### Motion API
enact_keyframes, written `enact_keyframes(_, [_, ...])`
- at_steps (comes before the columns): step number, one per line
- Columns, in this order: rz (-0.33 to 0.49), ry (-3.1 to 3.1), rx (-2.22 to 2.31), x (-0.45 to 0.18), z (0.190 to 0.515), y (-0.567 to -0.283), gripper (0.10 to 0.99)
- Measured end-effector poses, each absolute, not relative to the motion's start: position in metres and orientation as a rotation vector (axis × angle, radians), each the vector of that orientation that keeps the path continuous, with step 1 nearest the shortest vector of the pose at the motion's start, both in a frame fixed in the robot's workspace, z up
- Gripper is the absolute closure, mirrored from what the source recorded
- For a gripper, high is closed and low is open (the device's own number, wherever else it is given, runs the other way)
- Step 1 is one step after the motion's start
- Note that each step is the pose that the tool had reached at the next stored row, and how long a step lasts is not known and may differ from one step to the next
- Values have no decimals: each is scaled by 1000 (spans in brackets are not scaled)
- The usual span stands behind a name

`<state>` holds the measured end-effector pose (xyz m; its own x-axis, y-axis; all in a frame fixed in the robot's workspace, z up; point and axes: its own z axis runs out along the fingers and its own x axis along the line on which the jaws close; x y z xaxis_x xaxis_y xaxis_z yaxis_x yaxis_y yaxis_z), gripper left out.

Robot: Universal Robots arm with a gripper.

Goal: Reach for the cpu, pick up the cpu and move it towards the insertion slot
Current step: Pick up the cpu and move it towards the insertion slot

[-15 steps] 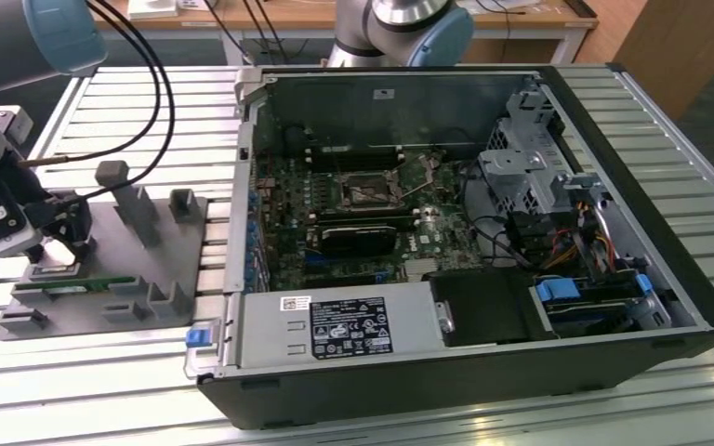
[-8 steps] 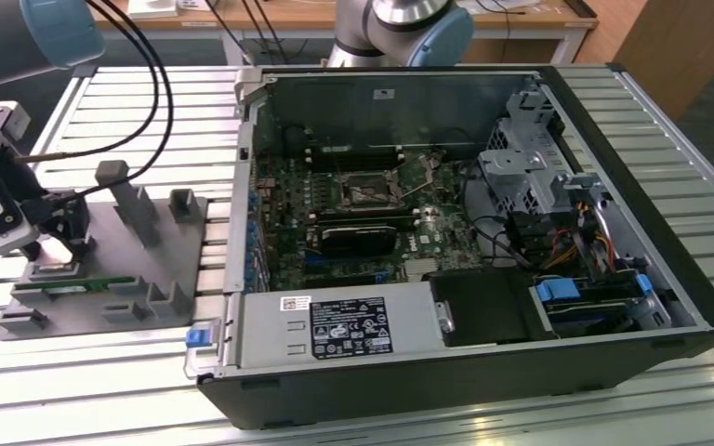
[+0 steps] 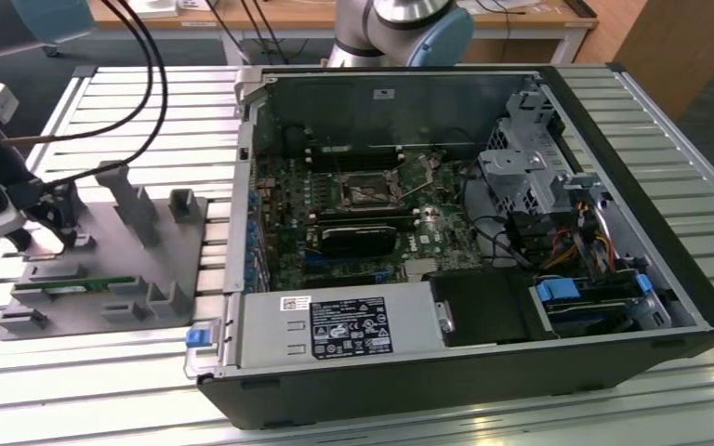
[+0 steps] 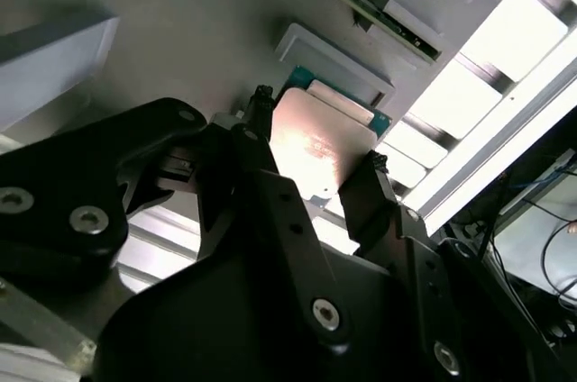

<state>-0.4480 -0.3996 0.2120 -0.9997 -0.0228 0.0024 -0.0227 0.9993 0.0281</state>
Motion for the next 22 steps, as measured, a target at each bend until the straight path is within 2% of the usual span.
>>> enact_keyframes(22, [-44, -3138, 36, -448, 235, -399, 541])
